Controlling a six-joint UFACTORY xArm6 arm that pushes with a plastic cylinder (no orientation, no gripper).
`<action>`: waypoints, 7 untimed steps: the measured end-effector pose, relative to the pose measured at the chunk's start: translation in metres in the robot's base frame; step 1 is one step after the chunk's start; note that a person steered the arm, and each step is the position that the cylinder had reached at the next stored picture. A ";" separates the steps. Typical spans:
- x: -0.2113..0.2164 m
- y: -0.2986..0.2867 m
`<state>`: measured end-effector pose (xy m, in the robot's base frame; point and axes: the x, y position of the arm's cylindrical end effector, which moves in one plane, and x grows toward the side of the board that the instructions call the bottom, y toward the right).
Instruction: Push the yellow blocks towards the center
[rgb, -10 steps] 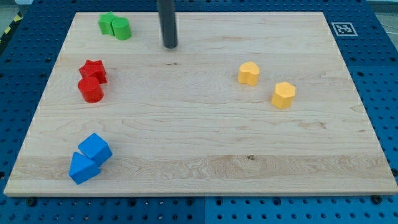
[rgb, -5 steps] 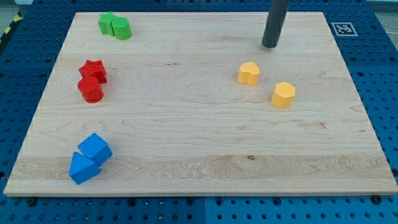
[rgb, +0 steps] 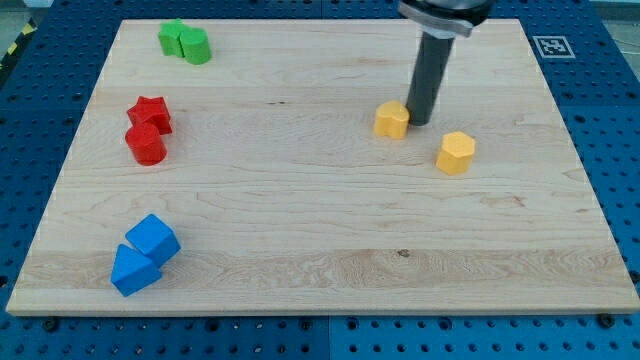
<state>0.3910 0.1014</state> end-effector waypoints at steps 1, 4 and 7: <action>-0.010 -0.006; 0.023 -0.017; 0.007 0.069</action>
<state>0.3981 0.1703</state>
